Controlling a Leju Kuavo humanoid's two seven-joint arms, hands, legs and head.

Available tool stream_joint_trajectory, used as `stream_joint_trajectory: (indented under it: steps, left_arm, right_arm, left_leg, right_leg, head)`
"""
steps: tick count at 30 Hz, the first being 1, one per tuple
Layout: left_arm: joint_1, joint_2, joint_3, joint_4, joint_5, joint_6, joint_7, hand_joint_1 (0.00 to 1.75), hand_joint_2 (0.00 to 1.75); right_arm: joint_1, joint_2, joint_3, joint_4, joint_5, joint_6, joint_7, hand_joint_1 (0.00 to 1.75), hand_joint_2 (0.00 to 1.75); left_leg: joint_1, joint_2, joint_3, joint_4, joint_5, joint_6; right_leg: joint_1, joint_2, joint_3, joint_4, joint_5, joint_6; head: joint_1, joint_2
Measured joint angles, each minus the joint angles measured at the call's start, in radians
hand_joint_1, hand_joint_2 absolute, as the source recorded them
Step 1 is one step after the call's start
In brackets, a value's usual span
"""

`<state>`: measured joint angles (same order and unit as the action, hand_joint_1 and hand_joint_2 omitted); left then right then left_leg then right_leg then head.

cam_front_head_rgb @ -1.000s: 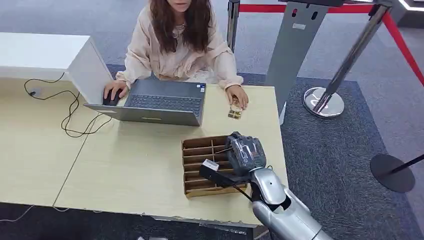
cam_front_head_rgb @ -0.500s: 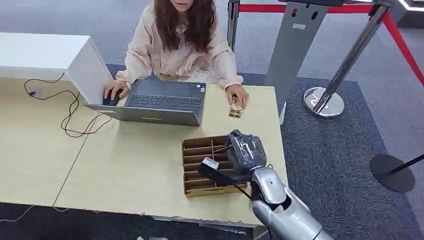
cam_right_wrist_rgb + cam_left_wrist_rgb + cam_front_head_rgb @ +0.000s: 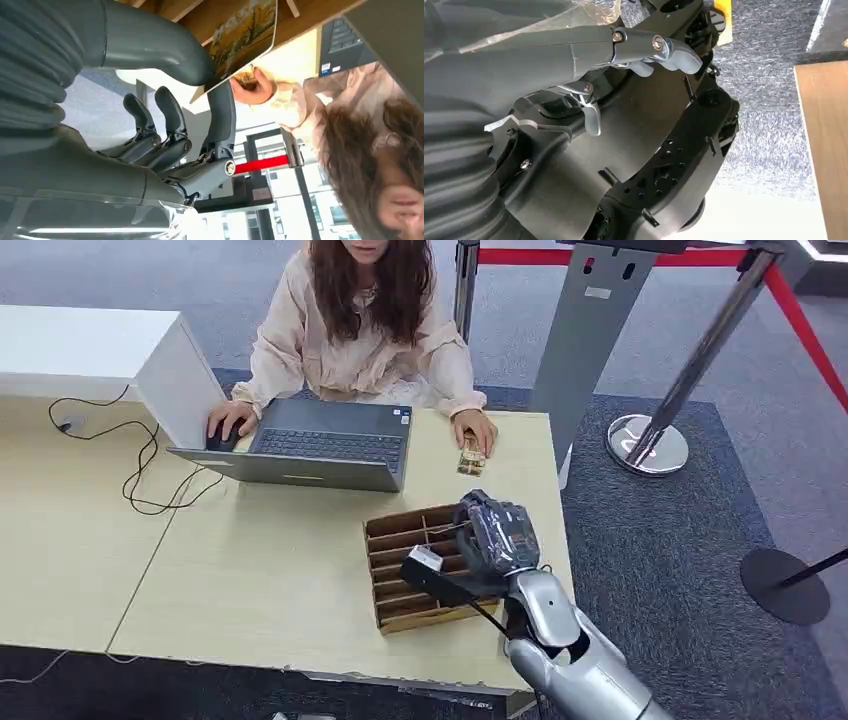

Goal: Pass the card to the sensor for recognition and then transmit it.

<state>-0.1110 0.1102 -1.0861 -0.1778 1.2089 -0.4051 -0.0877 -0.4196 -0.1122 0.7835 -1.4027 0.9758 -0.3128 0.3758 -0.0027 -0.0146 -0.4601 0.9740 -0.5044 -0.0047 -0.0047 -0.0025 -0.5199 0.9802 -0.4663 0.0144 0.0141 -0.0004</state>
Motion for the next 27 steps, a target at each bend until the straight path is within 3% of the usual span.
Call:
stream_joint_trajectory:
  steps: [27]
  left_arm:
    - [0.001, 0.000, 0.000, 0.000, 0.013, 0.001, 0.000, 0.00, 1.75]
  right_arm:
    - [0.021, -0.035, -0.025, -0.164, -0.015, -0.006, 0.029, 1.40, 1.75]
  left_leg:
    - [0.000, 0.000, 0.000, 0.000, 0.000, 0.000]
  right_leg:
    - [0.000, 0.000, 0.000, 0.000, 0.000, 0.000]
  head:
    - [0.000, 0.000]
